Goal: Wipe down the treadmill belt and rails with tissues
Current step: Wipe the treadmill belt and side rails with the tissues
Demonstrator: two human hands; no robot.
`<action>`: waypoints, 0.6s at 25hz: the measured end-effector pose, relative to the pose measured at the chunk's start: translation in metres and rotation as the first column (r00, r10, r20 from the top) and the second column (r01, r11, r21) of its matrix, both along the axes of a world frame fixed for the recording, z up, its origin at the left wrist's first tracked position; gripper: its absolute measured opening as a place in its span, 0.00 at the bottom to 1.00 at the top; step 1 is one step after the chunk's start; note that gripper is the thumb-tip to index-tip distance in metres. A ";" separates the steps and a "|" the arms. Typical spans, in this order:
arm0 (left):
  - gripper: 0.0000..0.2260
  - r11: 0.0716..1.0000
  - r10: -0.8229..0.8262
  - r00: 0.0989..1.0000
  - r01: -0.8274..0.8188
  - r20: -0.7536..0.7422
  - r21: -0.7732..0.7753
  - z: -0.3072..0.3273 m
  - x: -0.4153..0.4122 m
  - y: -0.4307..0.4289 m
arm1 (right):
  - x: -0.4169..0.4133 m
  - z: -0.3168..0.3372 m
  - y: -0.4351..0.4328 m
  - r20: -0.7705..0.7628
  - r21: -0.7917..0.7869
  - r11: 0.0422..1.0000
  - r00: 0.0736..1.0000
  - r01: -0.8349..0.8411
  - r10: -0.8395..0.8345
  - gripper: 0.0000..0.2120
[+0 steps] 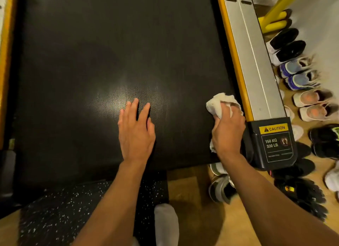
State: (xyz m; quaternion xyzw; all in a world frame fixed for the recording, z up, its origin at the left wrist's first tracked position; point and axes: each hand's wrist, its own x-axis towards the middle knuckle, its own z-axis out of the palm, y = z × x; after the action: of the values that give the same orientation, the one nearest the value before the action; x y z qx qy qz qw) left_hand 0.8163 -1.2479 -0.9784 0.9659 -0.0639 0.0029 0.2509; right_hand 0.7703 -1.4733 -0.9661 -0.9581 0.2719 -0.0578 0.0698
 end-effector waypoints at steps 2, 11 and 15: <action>0.20 0.995 -0.054 0.998 0.057 -0.033 0.086 0.003 -0.025 0.004 | -0.026 -0.002 0.026 -0.011 0.034 0.999 1.000 -0.021 0.022 0.24; 0.21 0.976 0.015 0.991 0.016 -0.136 0.219 0.013 -0.061 0.068 | -0.031 0.010 0.045 -0.030 0.168 0.983 0.997 0.078 -0.074 0.22; 0.20 0.991 -0.033 0.980 0.057 -0.199 0.118 0.016 -0.056 0.082 | -0.035 0.005 0.141 0.000 0.162 0.911 0.923 -0.380 0.385 0.21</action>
State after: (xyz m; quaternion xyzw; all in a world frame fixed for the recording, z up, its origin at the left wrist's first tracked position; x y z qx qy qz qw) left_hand 0.7604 -1.1657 -0.9627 0.9734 -0.0606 -0.1020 0.1958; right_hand 0.7350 -1.3325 -0.9608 -0.9848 0.0841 -0.0058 0.1517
